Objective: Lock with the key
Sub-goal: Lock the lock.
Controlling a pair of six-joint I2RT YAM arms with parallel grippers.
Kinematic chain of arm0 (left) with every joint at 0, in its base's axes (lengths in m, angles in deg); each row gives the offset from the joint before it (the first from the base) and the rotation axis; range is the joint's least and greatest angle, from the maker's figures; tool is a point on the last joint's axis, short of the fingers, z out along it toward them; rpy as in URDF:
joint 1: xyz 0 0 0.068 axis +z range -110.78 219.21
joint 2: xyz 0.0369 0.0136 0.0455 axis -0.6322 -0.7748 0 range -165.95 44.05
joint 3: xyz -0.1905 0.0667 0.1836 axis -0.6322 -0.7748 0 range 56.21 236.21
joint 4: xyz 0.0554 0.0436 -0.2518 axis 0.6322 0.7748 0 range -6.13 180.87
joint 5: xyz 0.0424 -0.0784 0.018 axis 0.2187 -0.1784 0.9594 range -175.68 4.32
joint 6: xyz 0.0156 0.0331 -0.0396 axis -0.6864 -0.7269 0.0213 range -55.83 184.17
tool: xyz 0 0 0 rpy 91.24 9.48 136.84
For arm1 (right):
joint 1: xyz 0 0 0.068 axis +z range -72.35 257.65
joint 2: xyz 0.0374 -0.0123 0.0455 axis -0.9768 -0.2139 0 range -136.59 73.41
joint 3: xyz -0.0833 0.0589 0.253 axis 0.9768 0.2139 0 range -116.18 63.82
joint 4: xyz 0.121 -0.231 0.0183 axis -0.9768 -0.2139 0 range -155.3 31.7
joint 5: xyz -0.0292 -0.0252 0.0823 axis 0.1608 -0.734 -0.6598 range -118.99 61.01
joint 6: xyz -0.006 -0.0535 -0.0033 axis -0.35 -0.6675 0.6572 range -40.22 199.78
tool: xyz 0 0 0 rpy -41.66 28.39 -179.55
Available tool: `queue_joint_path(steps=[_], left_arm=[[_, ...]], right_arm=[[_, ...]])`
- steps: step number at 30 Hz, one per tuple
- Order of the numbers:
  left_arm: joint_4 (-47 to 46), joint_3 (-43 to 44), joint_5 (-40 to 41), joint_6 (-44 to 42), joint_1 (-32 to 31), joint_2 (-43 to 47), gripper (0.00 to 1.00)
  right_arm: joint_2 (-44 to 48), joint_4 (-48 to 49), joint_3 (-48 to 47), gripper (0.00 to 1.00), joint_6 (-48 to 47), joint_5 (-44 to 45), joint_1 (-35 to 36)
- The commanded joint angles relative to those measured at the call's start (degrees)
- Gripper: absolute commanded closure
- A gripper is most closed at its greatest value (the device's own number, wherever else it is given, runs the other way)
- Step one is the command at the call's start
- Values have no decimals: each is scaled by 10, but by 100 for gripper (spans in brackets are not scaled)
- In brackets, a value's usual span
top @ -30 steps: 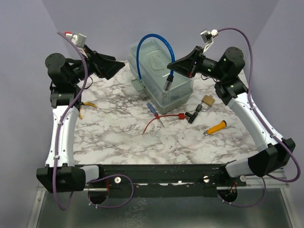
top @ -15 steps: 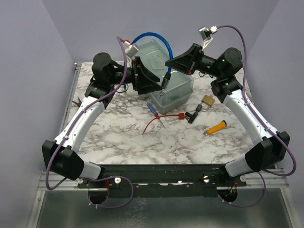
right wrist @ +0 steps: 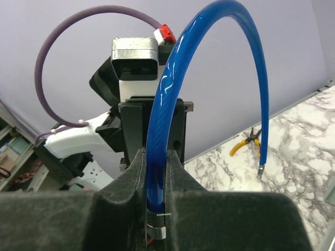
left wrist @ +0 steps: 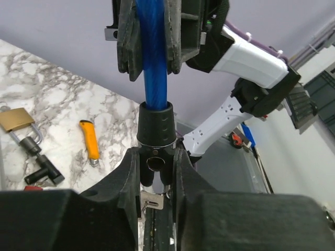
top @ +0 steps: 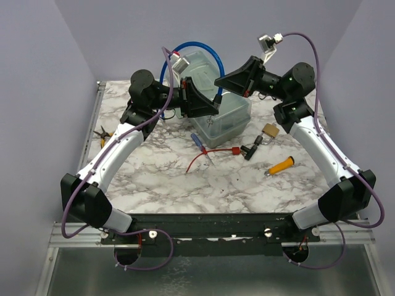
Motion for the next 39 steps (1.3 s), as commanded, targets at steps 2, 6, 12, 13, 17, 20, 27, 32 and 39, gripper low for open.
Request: queue_joint_path(steps=[2, 6, 12, 13, 17, 20, 27, 32, 39], left_arm=[[136, 27, 106, -136, -9, 30, 100], [253, 31, 304, -303, -45, 58, 100], [257, -8, 585, -462, -127, 98, 100], [257, -10, 621, -483, -141, 99, 100], [268, -12, 614, -513, -163, 103, 60], [349, 31, 429, -453, -107, 103, 3], [366, 62, 40, -283, 166, 107, 1], [303, 8, -23, -217, 309, 121, 1], [268, -59, -69, -279, 390, 103, 8]], right_arm=[[1, -39, -15, 100, -51, 57, 1], [-7, -71, -31, 100, -67, 80, 1], [-19, -90, -47, 100, -71, 95, 0], [-21, -91, -49, 100, -71, 95, 0], [-25, -78, -47, 100, -73, 79, 1], [-18, -67, -38, 100, -86, 61, 1], [-1, -32, -8, 100, -87, 10, 0], [-1, 9, 0, 100, -69, -25, -2], [-4, 103, 9, 100, -16, -88, -1]])
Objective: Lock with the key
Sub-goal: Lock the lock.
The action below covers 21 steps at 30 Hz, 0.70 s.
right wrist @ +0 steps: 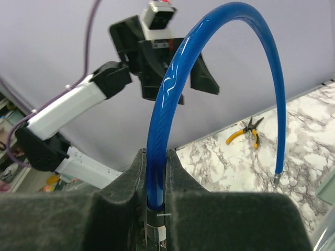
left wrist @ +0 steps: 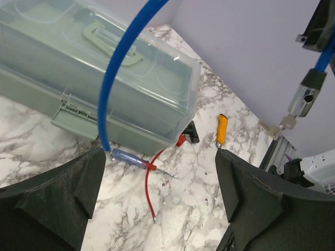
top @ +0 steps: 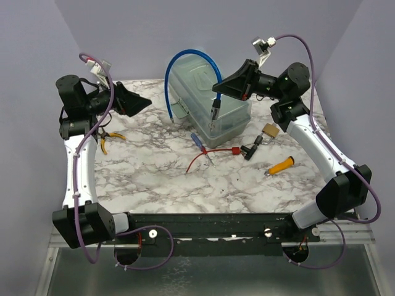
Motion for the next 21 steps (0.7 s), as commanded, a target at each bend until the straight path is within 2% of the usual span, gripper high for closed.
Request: queue_joint_path(steps=[1, 8, 12, 21], left_arm=[[-33, -37, -75, -34, 27, -13, 9], [-59, -89, -95, -108, 27, -11, 14], [-65, -105, -78, -156, 24, -11, 16], [-75, -98, -39, -200, 12, -47, 30]], right_arm=[[17, 114, 0, 100, 36, -58, 1], [19, 104, -35, 100, 35, -68, 0], [16, 107, -48, 100, 42, -75, 1], [10, 114, -63, 100, 50, -92, 1]])
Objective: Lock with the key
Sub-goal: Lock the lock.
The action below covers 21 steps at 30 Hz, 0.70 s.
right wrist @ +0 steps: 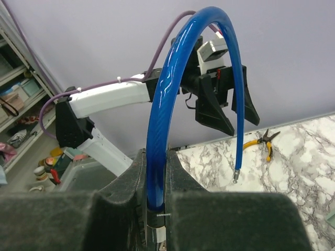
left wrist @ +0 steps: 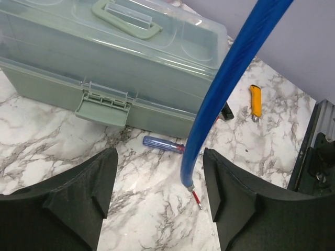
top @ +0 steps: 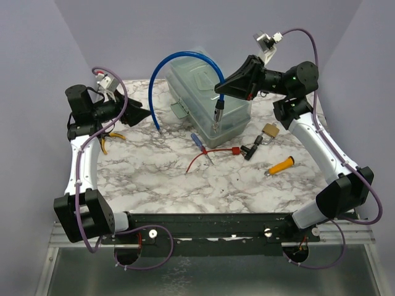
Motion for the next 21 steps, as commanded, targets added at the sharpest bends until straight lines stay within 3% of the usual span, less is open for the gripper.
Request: queue_joint_path(steps=[1, 16, 21], left_arm=[[-20, 8, 12, -41, -17, -25, 31], [-21, -11, 7, -46, -61, -24, 34], [-18, -20, 6, -40, -61, -14, 28]], right_arm=[[9, 39, -27, 100, 10, -11, 1], [1, 41, -36, 100, 16, -14, 1], [1, 42, -31, 100, 17, -12, 1]])
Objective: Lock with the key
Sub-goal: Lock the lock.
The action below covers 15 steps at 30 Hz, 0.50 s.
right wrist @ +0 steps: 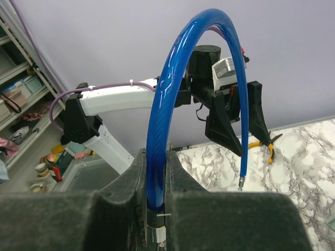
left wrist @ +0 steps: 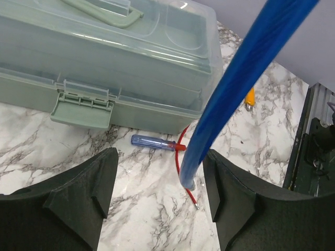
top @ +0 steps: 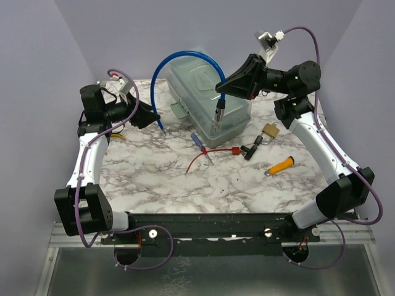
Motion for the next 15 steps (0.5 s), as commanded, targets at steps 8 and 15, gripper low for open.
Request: queue_joint_path(steps=[8, 15], left_arm=[[5, -14, -14, 10, -3, 21, 58], [-7, 41, 33, 125, -56, 40, 100]], right_arm=[[4, 35, -11, 100, 4, 2, 1], [12, 4, 14, 100, -50, 27, -2]])
